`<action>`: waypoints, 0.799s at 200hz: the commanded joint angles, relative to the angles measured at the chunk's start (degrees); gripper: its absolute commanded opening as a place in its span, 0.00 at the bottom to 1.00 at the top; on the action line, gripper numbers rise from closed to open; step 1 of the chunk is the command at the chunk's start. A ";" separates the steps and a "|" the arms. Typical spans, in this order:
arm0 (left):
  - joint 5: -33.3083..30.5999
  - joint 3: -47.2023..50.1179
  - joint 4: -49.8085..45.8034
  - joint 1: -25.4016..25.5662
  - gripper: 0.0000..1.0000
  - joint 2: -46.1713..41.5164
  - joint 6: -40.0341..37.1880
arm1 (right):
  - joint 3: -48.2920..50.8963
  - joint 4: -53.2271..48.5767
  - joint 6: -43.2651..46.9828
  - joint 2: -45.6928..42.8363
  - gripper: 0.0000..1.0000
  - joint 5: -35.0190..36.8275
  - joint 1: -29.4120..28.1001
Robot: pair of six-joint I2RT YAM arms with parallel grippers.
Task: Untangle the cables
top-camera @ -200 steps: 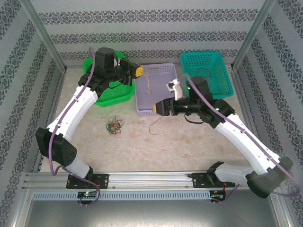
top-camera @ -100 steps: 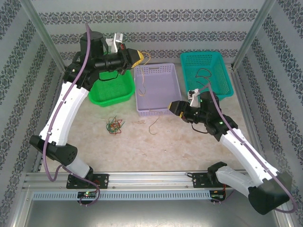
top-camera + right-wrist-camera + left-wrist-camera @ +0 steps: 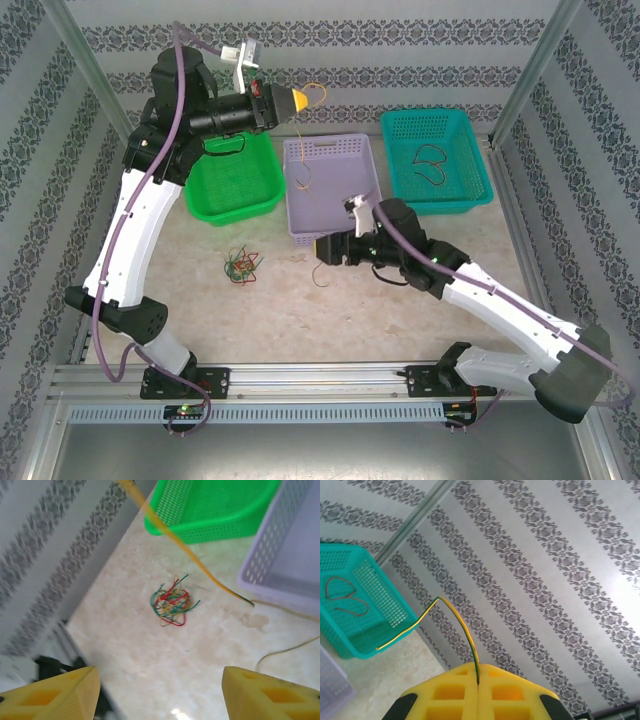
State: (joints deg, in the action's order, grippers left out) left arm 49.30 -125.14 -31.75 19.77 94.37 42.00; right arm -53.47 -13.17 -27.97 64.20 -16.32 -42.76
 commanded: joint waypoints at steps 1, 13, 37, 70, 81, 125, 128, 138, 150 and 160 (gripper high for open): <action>3.22 -2.80 0.65 -0.26 0.00 1.67 -1.83 | 3.24 8.19 20.07 0.80 0.68 12.79 -0.37; 3.47 -2.85 1.53 -0.26 0.00 1.92 -1.04 | 3.12 12.51 24.84 2.30 0.71 14.81 -0.42; 3.20 -2.98 2.81 -0.26 0.00 2.09 0.16 | 0.95 16.73 28.37 6.50 0.71 16.47 -0.50; 2.05 -3.24 3.13 -0.27 0.00 2.70 0.67 | -2.90 17.16 27.99 11.30 0.66 13.79 -2.36; 1.80 -3.82 3.07 -0.35 0.00 3.14 0.72 | -2.98 17.71 27.27 11.64 0.65 14.29 -3.14; 0.86 -5.71 1.86 -0.84 0.00 4.93 0.67 | 1.52 21.13 21.12 7.20 0.67 14.62 -4.08; 0.89 -5.79 1.94 -0.87 0.00 5.01 0.71 | 1.98 21.54 20.85 6.76 0.68 14.30 -4.08; 1.12 -6.23 2.12 -0.87 0.00 5.19 1.09 | 3.12 22.28 20.50 5.79 0.71 14.26 -4.27; 1.39 -6.32 2.51 -0.87 0.00 5.39 1.70 | 3.47 22.63 20.51 6.09 0.75 14.95 -4.26; 1.76 -6.43 3.02 -0.87 0.00 5.41 2.50 | 3.25 23.44 20.75 7.27 0.75 15.69 -4.05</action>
State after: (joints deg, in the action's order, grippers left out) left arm 50.54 -129.69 -31.64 19.75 99.24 42.76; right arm -51.09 6.31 -6.00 71.13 -2.33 -46.65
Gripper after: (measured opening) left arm 0.049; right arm 0.744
